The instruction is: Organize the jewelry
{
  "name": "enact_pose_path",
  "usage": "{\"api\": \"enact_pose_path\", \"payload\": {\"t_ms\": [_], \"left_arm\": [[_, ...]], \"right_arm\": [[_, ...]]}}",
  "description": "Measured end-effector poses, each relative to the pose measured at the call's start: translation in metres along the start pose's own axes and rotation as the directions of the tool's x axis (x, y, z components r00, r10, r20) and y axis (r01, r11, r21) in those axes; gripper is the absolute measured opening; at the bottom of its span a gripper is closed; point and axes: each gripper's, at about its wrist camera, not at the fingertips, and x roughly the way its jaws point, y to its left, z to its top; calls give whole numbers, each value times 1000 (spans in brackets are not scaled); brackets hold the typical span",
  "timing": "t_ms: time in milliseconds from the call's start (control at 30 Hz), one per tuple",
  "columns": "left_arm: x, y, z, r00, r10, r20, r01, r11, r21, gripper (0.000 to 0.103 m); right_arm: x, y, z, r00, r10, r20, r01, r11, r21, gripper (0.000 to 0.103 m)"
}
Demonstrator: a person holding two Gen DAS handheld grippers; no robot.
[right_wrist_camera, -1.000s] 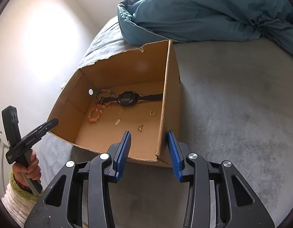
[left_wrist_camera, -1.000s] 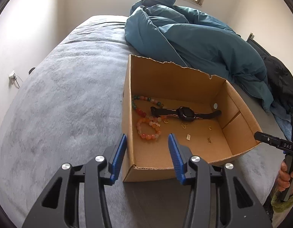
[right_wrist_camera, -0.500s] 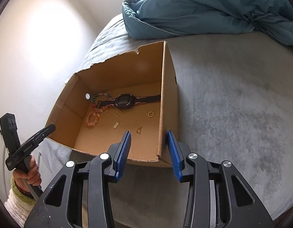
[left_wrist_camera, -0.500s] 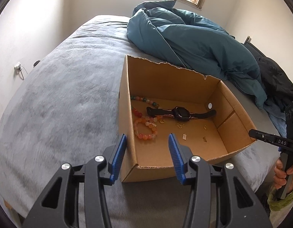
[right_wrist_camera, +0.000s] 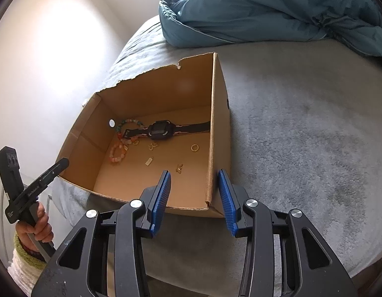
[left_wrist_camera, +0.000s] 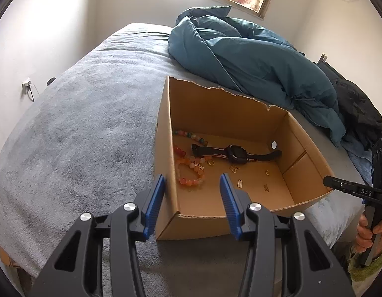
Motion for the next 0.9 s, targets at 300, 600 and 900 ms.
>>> {"api": "enact_pose_path", "payload": {"t_ms": [300,600,900], "left_arm": [[-1,1,-3,1000,-5,8,5,1000,-1,43],[-1,-3,-2,1000,1,-13,-1,1000,3,43],[-1,-1,-3,1000,-5,-2,5,1000,6,44]], "right_arm": [[0,7,-3,999,-46,-15,46,999,23,39],[-4,10,-10,998,-66,-13,66,996,51,39],[-5,16,-14,996,-92,9,92,995,35,41]]}}
